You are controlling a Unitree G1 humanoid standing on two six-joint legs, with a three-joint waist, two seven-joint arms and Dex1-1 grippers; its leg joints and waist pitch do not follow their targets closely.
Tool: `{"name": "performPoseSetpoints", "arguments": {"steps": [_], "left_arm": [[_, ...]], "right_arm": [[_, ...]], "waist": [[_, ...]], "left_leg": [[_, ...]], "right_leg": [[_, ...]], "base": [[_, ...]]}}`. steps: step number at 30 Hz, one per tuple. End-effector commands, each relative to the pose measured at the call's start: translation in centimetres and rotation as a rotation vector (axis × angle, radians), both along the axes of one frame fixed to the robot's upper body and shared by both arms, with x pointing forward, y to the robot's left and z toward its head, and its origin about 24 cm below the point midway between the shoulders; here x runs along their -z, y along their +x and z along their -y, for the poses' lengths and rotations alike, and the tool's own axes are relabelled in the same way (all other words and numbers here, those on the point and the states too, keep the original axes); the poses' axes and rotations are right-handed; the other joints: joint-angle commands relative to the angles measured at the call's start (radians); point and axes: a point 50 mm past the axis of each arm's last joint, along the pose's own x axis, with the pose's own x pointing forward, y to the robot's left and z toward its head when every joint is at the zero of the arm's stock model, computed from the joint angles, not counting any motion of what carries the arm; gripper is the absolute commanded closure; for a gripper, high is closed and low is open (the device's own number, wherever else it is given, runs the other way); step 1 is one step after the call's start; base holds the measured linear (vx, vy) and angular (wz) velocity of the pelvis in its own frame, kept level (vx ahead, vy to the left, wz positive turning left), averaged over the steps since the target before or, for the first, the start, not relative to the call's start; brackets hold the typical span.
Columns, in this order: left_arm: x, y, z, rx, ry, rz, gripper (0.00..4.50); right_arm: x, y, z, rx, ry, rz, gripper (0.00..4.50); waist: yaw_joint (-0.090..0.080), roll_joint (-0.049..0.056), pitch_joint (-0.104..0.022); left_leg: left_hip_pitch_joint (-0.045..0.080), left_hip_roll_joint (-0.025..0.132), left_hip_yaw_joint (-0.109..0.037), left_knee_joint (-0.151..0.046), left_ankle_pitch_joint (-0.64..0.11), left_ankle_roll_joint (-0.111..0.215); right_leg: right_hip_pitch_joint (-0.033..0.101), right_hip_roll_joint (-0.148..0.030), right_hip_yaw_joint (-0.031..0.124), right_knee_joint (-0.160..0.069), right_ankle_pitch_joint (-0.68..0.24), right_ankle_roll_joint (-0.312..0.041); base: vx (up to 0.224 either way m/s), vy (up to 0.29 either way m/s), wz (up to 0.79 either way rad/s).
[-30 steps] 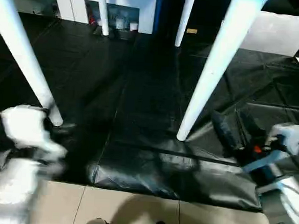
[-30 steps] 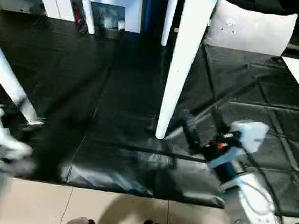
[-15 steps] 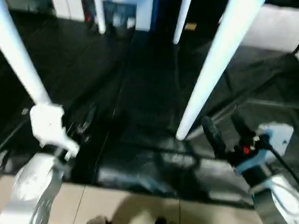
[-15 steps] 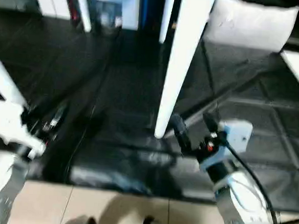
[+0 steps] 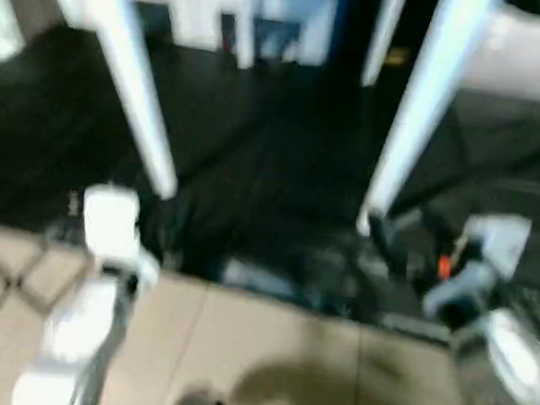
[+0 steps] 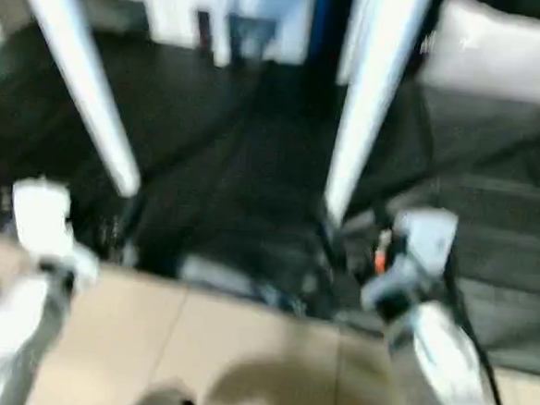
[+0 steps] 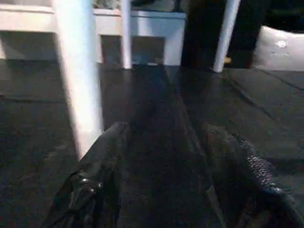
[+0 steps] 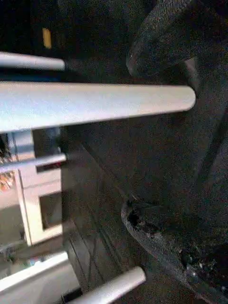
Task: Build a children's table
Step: Flip table
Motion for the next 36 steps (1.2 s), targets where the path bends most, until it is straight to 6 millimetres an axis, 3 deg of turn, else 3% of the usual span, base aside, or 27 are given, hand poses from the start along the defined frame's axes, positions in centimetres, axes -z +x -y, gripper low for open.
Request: {"name": "performPoseSetpoints", "arguments": {"steps": [1,2,3,4,5,6,7,9,10,11,13,14,15,16,18,20,21,22,23,24,26,28,29,31,33,34,36], "left_arm": [[-0.3,-0.4,0.4,0.058,-0.05,0.03,1.76],[-0.4,-0.5,0.6,0.084,-0.078,0.035,1.76],[-0.4,-0.8,1.0,0.127,-0.111,0.039,1.49],[-0.4,-1.0,1.2,0.159,-0.122,0.04,1.43],[-0.2,-1.2,1.4,0.184,-0.125,0.036,1.43],[-0.2,-1.3,1.5,0.198,-0.124,0.034,1.43],[-0.1,-1.4,1.5,0.222,-0.137,0.034,1.4],[-0.1,-1.9,1.7,0.274,-0.157,0.049,1.08],[-0.1,-2.2,1.8,0.323,-0.17,0.057,1.01],[-0.2,-2.5,1.8,0.375,-0.182,0.063,1.01],[-0.2,-3.1,1.8,0.447,-0.192,0.058,0.91],[-0.2,-3.6,1.6,0.518,-0.179,0.044,0.73],[-0.2,-3.6,1.6,0.518,-0.179,0.044,0.59],[-0.1,-4.3,1.4,0.601,-0.142,0.003,0.57],[-0.1,-4.6,1.2,0.631,-0.125,-0.018,0.55],[-0.5,-5.2,0.7,0.686,-0.092,-0.049,0.14],[-0.5,-5.2,0.7,0.686,-0.092,-0.049,0.13],[-0.5,-5.4,0.5,0.695,-0.088,-0.051,0.16],[-0.6,-5.6,0.3,0.702,-0.092,-0.058,0.16],[-0.6,-5.6,0.3,0.702,-0.092,-0.058,0.09],[-0.8,-6.2,0.4,0.734,-0.104,-0.071,0.09],[-0.5,-6.4,0.8,0.798,-0.114,-0.099,0.09],[-0.3,-6.6,1.2,0.839,-0.115,-0.119,0.09],[-0.1,-6.9,1.6,0.905,-0.112,-0.153,0.09],[0.0,-7.2,1.8,0.924,-0.114,-0.163,0.09],[0.9,-7.4,2.0,0.943,-0.113,-0.191,0.09],[2.6,-7.4,1.9,0.907,-0.106,-0.224,0.09]], "right_arm": [[-0.2,-0.3,0.5,0.024,0.003,0.008,0.0],[-0.2,-0.3,0.5,0.016,0.021,0.002,0.0],[-0.1,-0.3,0.4,-0.007,0.031,0.001,0.0],[-0.1,-0.3,0.4,-0.031,0.032,0.003,0.0],[0.1,-0.3,0.2,-0.064,0.03,0.002,0.0],[0.1,-0.4,0.1,-0.085,0.028,0.002,0.0],[0.2,-0.3,0.0,-0.112,0.029,0.011,0.0],[0.2,-0.3,-0.3,-0.145,0.039,0.025,0.0],[0.1,-0.5,-0.5,-0.18,0.056,0.034,0.0],[-0.2,-0.8,-0.7,-0.226,0.061,0.049,0.0],[-0.4,-1.5,-1.4,-0.331,0.064,0.065,0.0],[-0.5,-2.4,-2.1,-0.472,0.048,0.071,0.0],[-0.5,-2.4,-2.1,-0.472,0.048,0.071,0.0],[-0.2,-3.0,-2.7,-0.607,0.071,0.052,0.0],[0.1,-3.0,-2.8,-0.651,0.07,0.044,0.0],[1.0,-2.6,-3.1,-0.756,0.036,0.026,0.0],[1.0,-2.6,-3.1,-0.756,0.036,0.026,0.0],[1.2,-2.6,-3.2,-0.779,0.03,0.022,0.0],[1.3,-2.5,-3.2,-0.797,0.029,0.022,0.0],[1.3,-2.5,-3.2,-0.797,0.029,0.022,0.0],[1.0,-2.8,-3.5,-0.837,0.043,0.037,0.0],[1.0,-3.0,-3.9,-0.879,0.04,0.036,0.0],[1.1,-3.3,-3.9,-0.9,0.028,0.029,0.0],[1.3,-3.6,-3.8,-0.939,0.007,0.014,0.0],[1.5,-3.8,-3.6,-0.951,-0.002,0.01,0.0],[2.2,-4.0,-3.0,-0.978,-0.041,-0.019,0.0],[3.3,-4.0,-2.1,-0.99,-0.084,-0.067,0.0]], "waist": [[-0.029,-0.002,-0.047],[-0.031,0.001,-0.051],[-0.037,-0.007,-0.055],[-0.047,-0.006,-0.057],[-0.054,-0.017,-0.056],[-0.057,-0.013,-0.057],[-0.057,-0.013,-0.057],[-0.065,-0.016,-0.043],[-0.063,-0.006,-0.042],[-0.063,-0.006,-0.041],[-0.062,-0.01,-0.036],[-0.061,-0.029,-0.031],[-0.057,-0.019,-0.03],[-0.054,-0.033,-0.024],[-0.049,-0.024,-0.02],[-0.046,-0.03,-0.021],[-0.046,-0.024,-0.017],[-0.044,-0.024,-0.017],[-0.041,-0.018,-0.022],[-0.04,-0.02,-0.021],[-0.034,-0.012,-0.034],[-0.031,-0.016,-0.034],[-0.03,-0.007,-0.031],[-0.027,-0.013,-0.029],[-0.026,-0.011,-0.029],[-0.026,-0.005,-0.035],[-0.029,-0.013,-0.031]], "left_leg": [[0.008,0.068,-0.028,-0.104,-0.21,-0.017],[0.006,0.067,-0.029,-0.103,-0.195,-0.016],[0.002,0.066,-0.025,-0.1,-0.151,-0.004],[0.0,0.066,-0.024,-0.099,-0.116,0.007],[-0.003,0.064,-0.02,-0.097,-0.103,0.016],[-0.006,0.061,-0.018,-0.094,-0.088,0.029],[-0.006,0.061,-0.018,-0.094,-0.088,0.029],[-0.005,0.063,-0.013,-0.1,-0.156,0.038],[-0.004,0.063,-0.015,-0.101,-0.167,0.036],[-0.003,0.064,-0.013,-0.101,-0.174,0.036],[-0.004,0.066,-0.012,-0.104,-0.178,0.041],[-0.003,0.064,-0.008,-0.104,-0.177,0.053],[-0.003,0.064,-0.009,-0.104,-0.165,0.063],[-0.003,0.063,-0.007,-0.105,-0.167,0.07],[-0.003,0.067,-0.012,-0.112,-0.176,0.074],[0.0,0.07,-0.012,-0.113,-0.182,0.066],[-0.002,0.068,-0.014,-0.116,-0.174,0.064],[0.003,0.071,-0.011,-0.115,-0.175,0.064],[0.004,0.072,-0.011,-0.113,-0.162,0.065],[0.004,0.071,-0.01,-0.113,-0.153,0.066],[0.007,0.073,-0.009,-0.104,-0.086,0.079],[0.004,0.07,-0.006,-0.101,-0.056,0.093],[0.004,0.069,-0.007,-0.103,-0.063,0.094],[0.005,0.072,-0.006,-0.106,-0.099,0.088],[0.006,0.074,-0.006,-0.108,-0.127,0.079],[0.007,0.075,-0.005,-0.106,-0.136,0.076],[0.006,0.076,-0.002,-0.109,-0.153,0.073]], "right_leg": [[0.015,-0.082,0.046,-0.11,-0.055,-0.13],[0.019,-0.086,0.046,-0.108,-0.029,-0.134],[0.023,-0.089,0.045,-0.105,0.03,-0.14],[0.023,-0.086,0.042,-0.103,0.088,-0.145],[0.023,-0.084,0.042,-0.105,0.113,-0.144],[0.024,-0.085,0.043,-0.103,0.147,-0.143],[0.024,-0.085,0.043,-0.103,0.147,-0.143],[0.016,-0.09,0.047,-0.117,0.065,-0.143],[0.015,-0.092,0.049,-0.117,0.048,-0.143],[0.014,-0.092,0.051,-0.119,0.033,-0.142],[0.016,-0.092,0.053,-0.122,0.025,-0.134],[0.015,-0.091,0.052,-0.127,0.016,-0.129],[0.016,-0.092,0.053,-0.125,0.011,-0.121],[0.012,-0.093,0.052,-0.129,0.001,-0.118],[0.008,-0.094,0.05,-0.13,-0.06,-0.121],[0.007,-0.094,0.047,-0.129,-0.07,-0.142],[0.007,-0.093,0.047,-0.128,-0.066,-0.153],[0.003,-0.092,0.048,-0.129,-0.059,-0.156],[0.007,-0.094,0.047,-0.124,-0.029,-0.17],[0.007,-0.092,0.047,-0.125,-0.01,-0.174],[0.012,-0.09,0.045,-0.113,0.125,-0.187],[0.017,-0.089,0.045,-0.107,0.194,-0.19],[0.014,-0.088,0.044,-0.107,0.193,-0.188],[0.018,-0.091,0.046,-0.112,0.149,-0.178],[0.017,-0.094,0.047,-0.115,0.103,-0.185],[0.019,-0.095,0.047,-0.115,0.091,-0.189],[0.02,-0.095,0.05,-0.121,0.055,-0.192]], "base": [[0.008,0.062,-0.06],[0.012,0.09,-0.08],[0.008,0.055,-0.03],[0.008,0.055,-0.03],[0.0,0.0,0.0],[0.0,0.0,0.0],[0.0,0.0,0.0],[0.0,0.0,0.0],[0.0,0.0,0.0],[0.0,0.0,0.0],[0.0,0.0,0.0],[0.0,0.0,0.0],[0.0,0.0,0.0],[0.0,0.0,0.0],[0.0,0.0,0.0],[0.0,0.0,0.0],[0.0,0.0,0.0],[0.0,0.0,0.0],[0.0,0.0,0.0],[0.0,0.0,0.0],[0.0,0.0,0.0],[0.0,0.0,0.0],[0.0,0.0,0.0],[0.0,0.0,0.0],[0.0,0.0,0.0],[0.0,0.0,0.0],[0.0,0.0,0.0]]}}
